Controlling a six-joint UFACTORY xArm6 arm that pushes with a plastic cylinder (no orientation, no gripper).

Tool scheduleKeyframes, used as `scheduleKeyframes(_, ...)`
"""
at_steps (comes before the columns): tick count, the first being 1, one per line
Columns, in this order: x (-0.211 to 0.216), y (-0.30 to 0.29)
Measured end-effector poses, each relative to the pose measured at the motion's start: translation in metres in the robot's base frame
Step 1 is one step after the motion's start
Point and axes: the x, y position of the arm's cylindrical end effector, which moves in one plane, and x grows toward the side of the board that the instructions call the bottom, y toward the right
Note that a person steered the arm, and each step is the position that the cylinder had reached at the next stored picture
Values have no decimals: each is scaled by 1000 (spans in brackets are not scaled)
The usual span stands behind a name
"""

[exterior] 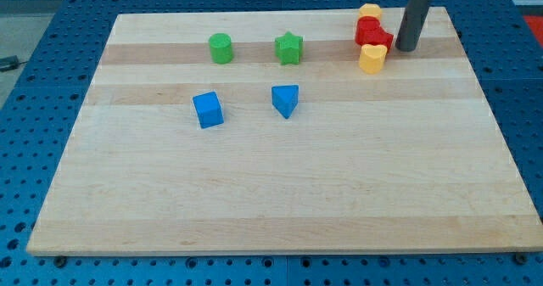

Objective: Put the yellow hexagon at the top of the red circle

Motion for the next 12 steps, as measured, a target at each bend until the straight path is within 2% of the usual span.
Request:
scheduleKeyframes(4,6,-12)
scheduleKeyframes(6,8,47)
scheduleKeyframes(8,-82,46)
scheduleKeyframes(12,-90,1)
